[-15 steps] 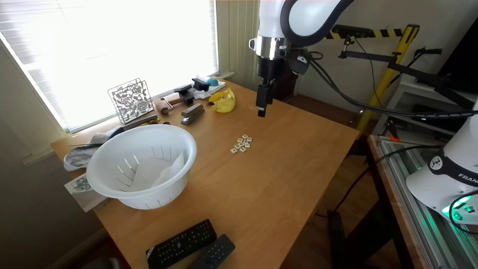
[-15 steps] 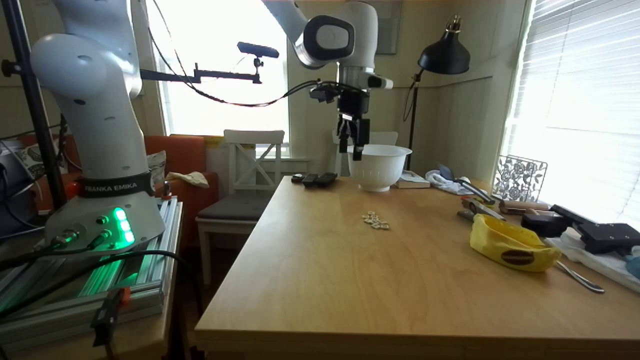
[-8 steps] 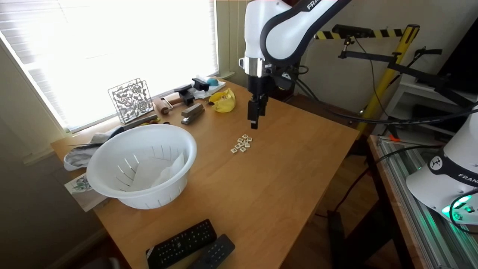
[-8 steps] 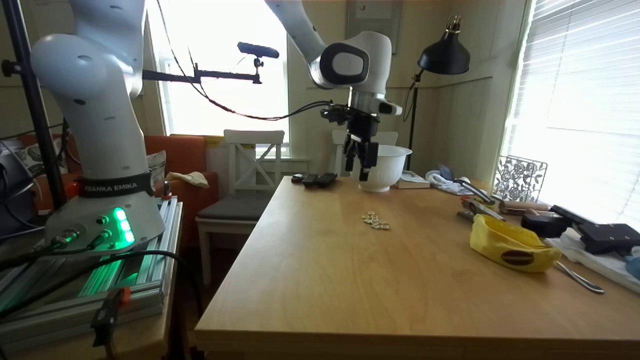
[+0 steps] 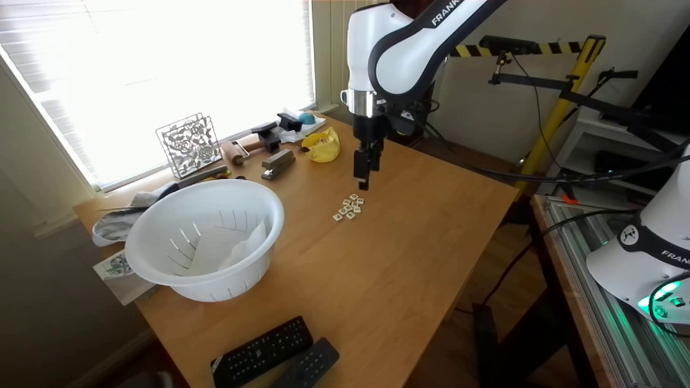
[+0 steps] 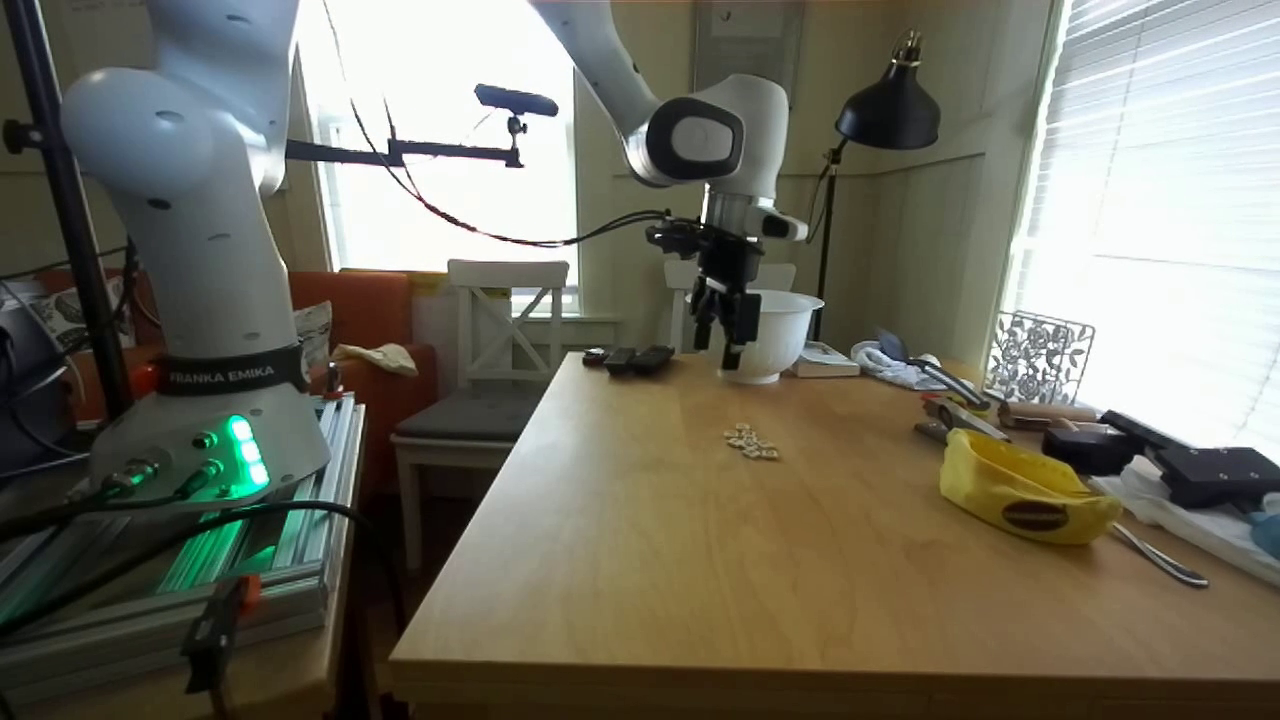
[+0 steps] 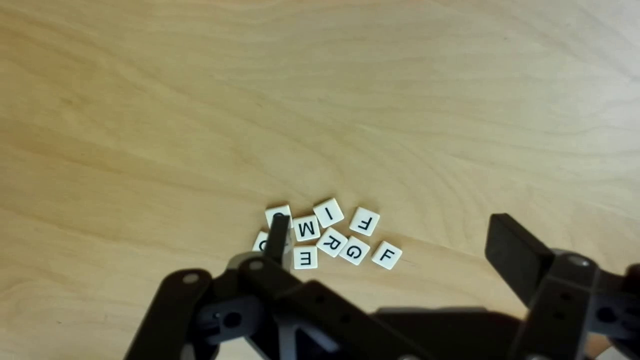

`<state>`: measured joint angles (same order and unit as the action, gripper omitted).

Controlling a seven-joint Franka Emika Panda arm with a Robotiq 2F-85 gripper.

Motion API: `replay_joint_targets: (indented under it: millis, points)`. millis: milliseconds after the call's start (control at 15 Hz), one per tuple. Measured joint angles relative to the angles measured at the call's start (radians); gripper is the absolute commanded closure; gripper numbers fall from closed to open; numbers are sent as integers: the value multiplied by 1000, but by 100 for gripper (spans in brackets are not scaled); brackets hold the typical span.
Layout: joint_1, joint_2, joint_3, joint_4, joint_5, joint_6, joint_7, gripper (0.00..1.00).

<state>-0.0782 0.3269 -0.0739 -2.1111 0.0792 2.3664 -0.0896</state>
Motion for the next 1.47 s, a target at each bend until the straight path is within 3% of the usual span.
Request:
replay_joint_targets:
  millis: [667, 733, 867, 1467]
  points:
    - [61, 56, 1, -6, -52, 121, 141, 2]
    - [62, 66, 1, -6, -54, 134, 146, 26]
    - [61, 84, -3, -6, -55, 154, 150, 30]
    - [56, 156, -11, 3, -61, 240, 150, 95]
